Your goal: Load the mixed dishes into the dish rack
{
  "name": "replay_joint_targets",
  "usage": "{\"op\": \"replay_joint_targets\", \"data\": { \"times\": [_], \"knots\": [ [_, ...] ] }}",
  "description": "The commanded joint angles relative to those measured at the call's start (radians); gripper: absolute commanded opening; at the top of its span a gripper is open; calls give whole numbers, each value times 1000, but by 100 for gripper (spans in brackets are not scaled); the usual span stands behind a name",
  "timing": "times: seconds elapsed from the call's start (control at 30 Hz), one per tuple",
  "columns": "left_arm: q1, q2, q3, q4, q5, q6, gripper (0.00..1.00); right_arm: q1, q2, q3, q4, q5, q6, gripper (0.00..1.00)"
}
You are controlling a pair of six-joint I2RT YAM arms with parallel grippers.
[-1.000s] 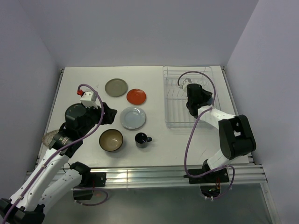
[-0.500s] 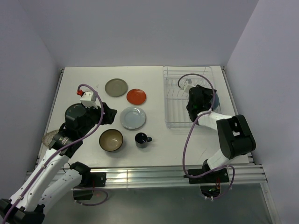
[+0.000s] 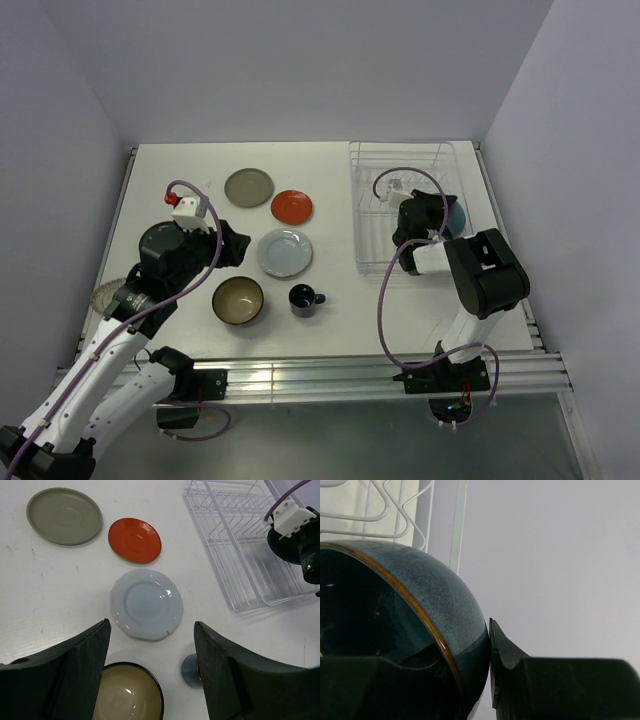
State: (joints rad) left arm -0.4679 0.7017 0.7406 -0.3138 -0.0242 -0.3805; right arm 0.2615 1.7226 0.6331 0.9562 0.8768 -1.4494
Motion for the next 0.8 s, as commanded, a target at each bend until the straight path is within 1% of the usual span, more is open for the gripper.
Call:
{"op": "replay_joint_targets", "data": {
  "times": [0.0, 0.07, 0.23, 0.4, 0.5, 0.53, 0.57, 0.63, 0.7, 0.77],
  "knots": [
    [5, -13, 0, 25, 1, 19, 74, 2, 28, -21, 206, 64, -80, 0],
    [5, -13, 0, 24, 0, 19, 74, 10, 40, -35, 231, 74, -83, 0],
    [5, -14, 0, 25, 1, 19, 74, 53, 42, -55, 228, 102, -60, 0],
    [5, -15, -1, 24, 1, 17, 74, 74, 40, -46, 178, 131, -7, 0],
    [5, -16, 0, 25, 0, 19, 74, 82, 32, -33, 101, 145, 49, 2],
    [5, -18, -1, 25, 0, 19, 74, 84, 26, -27, 52, 149, 64, 3],
    [5, -18, 0, 25, 0, 20, 74, 87, 23, -15, 23, 152, 99, 7],
    [5, -18, -1, 24, 1, 19, 74, 88, 12, -4, -61, 156, 138, 8],
    [5, -19, 0, 25, 1, 20, 74, 93, 3, 13, -117, 156, 190, 14],
    [5, -21, 0, 25, 1, 19, 74, 96, -3, 30, -192, 156, 234, 15]
  ]
}}
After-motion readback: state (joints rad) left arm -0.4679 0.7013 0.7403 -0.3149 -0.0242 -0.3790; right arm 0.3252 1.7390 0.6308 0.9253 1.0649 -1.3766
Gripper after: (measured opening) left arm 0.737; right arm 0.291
